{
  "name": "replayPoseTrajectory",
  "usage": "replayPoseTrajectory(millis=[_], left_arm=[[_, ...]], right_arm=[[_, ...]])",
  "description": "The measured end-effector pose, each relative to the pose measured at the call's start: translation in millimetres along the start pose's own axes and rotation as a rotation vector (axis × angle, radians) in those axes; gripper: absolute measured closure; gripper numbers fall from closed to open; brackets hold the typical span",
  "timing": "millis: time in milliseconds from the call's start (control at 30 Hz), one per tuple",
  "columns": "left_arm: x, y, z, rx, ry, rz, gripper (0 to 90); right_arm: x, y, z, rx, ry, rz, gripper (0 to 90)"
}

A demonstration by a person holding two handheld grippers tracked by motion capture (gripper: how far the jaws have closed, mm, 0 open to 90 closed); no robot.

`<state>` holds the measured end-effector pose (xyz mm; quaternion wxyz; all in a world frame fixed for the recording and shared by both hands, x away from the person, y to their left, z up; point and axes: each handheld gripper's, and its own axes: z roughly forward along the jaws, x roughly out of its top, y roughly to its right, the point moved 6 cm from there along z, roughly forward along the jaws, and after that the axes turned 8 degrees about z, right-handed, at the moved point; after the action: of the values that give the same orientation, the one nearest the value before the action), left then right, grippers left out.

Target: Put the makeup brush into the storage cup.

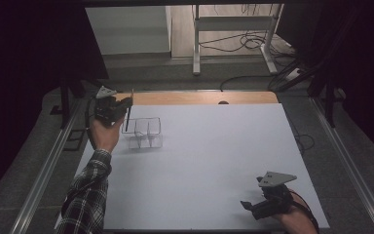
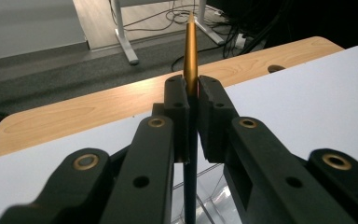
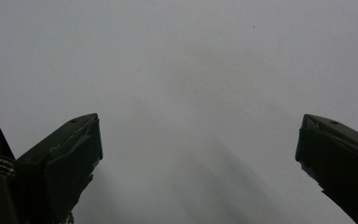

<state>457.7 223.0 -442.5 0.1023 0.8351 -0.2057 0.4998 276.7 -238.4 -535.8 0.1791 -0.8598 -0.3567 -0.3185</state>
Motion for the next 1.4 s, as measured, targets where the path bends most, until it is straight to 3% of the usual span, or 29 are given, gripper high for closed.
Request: replayPoseTrajectory(millis=[1400], left_arm=[[-41.4, 0.8, 11.2, -0.008, -0.021, -0.033, 83.4]], right_arm=[[-1.6, -1.1, 1.7, -0.001, -0.018, -0.008, 0.5]])
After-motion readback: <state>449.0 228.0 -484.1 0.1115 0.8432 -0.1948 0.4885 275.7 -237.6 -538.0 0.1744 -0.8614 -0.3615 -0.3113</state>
